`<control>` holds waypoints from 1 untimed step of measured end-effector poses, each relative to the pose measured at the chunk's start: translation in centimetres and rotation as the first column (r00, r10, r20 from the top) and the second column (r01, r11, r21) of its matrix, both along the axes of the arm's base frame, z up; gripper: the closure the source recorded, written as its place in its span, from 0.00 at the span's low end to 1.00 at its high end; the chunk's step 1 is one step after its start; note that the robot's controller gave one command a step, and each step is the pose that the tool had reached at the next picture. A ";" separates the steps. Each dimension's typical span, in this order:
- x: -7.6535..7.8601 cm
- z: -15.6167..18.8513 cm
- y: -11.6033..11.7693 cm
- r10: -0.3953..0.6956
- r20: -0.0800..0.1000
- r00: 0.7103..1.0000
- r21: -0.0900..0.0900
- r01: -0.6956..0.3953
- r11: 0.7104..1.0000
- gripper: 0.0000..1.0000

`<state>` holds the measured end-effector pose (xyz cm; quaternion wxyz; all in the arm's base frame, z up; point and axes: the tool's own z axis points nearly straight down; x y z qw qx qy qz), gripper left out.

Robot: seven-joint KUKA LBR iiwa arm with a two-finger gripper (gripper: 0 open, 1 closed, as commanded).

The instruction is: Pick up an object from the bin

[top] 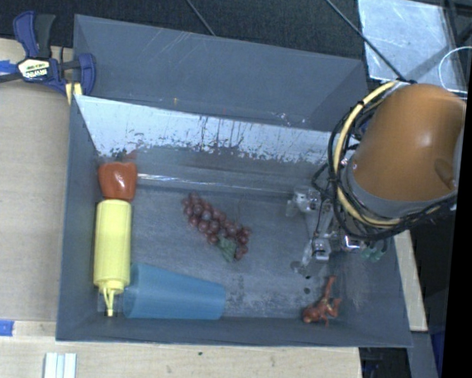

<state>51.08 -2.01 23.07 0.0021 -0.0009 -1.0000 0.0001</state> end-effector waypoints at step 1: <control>0.2 0.4 0.0 0.000 0.008 1.000 0.000 0.000 1.000 0.00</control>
Offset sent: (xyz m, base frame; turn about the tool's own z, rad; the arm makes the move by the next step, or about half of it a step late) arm 0.0912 0.0585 -0.1607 -0.1440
